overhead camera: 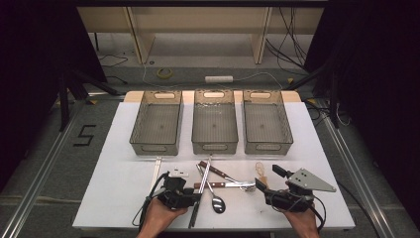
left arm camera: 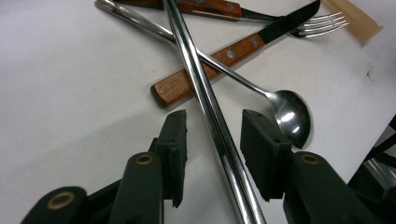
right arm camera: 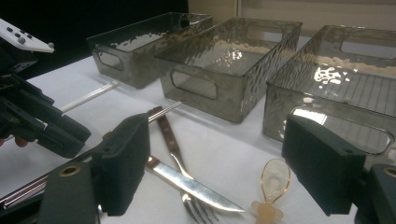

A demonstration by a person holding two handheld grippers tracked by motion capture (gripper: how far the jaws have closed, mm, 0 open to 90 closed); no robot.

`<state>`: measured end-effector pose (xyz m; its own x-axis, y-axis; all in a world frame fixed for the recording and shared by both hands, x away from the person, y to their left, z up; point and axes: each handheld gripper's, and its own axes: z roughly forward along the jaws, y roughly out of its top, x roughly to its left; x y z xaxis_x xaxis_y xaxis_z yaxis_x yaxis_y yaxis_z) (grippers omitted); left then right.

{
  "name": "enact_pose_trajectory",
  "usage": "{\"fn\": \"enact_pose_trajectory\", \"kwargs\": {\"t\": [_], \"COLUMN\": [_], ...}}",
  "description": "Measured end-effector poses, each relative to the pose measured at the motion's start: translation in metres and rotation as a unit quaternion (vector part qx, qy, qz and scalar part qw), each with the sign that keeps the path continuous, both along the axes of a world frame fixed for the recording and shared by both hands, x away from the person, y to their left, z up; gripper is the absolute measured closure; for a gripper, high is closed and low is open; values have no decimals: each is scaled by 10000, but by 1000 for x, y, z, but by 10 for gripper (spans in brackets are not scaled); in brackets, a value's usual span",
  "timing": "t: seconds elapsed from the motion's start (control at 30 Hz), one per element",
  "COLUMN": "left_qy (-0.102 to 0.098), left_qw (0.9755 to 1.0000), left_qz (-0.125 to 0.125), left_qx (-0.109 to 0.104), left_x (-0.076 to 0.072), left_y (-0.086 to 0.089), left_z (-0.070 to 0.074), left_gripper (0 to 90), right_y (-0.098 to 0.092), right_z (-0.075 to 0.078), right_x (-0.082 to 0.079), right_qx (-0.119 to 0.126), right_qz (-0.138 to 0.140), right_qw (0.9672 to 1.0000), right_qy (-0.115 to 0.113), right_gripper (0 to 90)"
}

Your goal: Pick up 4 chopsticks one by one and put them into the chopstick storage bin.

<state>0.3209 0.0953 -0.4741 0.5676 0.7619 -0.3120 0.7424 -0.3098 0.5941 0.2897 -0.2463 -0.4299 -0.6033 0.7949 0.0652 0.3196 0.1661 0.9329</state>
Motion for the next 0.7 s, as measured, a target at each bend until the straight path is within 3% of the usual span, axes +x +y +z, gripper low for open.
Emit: {"fn": "enact_pose_trajectory", "kwargs": {"t": [0.7], "left_qy": [20], "left_qw": [9996], "left_qz": [-123], "left_qx": [250], "left_x": [3], "left_y": [-5], "left_z": [-7], "left_gripper": [710], "right_y": [0], "right_z": [0], "right_x": [0], "right_qx": [3], "right_qz": [9], "right_qw": [10000], "right_qy": [-20], "right_gripper": [251]}}
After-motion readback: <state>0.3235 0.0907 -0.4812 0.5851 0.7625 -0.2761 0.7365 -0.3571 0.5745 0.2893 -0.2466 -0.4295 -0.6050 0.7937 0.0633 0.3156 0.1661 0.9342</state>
